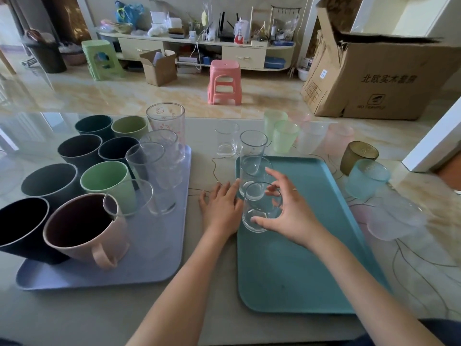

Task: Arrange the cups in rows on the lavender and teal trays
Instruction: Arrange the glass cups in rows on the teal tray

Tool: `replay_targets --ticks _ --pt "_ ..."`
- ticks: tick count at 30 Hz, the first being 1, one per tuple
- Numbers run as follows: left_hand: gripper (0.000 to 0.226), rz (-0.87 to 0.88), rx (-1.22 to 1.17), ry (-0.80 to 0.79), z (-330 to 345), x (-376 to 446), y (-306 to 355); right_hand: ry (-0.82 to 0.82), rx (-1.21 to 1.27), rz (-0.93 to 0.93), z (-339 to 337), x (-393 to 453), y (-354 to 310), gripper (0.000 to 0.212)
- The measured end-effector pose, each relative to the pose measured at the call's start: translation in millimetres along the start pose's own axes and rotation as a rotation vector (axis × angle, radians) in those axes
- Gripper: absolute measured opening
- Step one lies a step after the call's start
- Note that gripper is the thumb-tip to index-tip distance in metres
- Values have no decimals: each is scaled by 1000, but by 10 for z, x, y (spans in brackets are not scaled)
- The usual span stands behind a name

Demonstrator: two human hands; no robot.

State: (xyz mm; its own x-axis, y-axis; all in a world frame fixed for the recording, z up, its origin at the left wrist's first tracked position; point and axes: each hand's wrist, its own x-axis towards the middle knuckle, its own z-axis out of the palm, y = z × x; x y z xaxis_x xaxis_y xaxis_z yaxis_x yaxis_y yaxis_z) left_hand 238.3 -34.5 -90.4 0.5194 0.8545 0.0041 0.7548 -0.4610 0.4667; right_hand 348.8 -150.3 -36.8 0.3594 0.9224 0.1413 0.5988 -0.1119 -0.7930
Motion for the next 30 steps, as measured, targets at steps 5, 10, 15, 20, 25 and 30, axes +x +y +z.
replay_targets --ticks 5,10,15,20,25,30 --pt "51 -1 15 -4 -6 -15 10 -21 39 20 2 3 36 101" --pt "51 -9 9 -3 -6 -14 9 -63 2 23 9 4 44 100" --pt "52 -5 13 2 -10 -19 16 -87 13 33 -22 3 16 101" --pt "51 -1 13 5 2 -22 9 -115 -10 49 -53 -4 23 100" --pt "51 -3 -4 9 -7 -2 0 -193 7 69 -121 -7 -26 100" --pt "46 2 -28 90 -20 53 -18 106 64 -23 -296 241 -290 77"
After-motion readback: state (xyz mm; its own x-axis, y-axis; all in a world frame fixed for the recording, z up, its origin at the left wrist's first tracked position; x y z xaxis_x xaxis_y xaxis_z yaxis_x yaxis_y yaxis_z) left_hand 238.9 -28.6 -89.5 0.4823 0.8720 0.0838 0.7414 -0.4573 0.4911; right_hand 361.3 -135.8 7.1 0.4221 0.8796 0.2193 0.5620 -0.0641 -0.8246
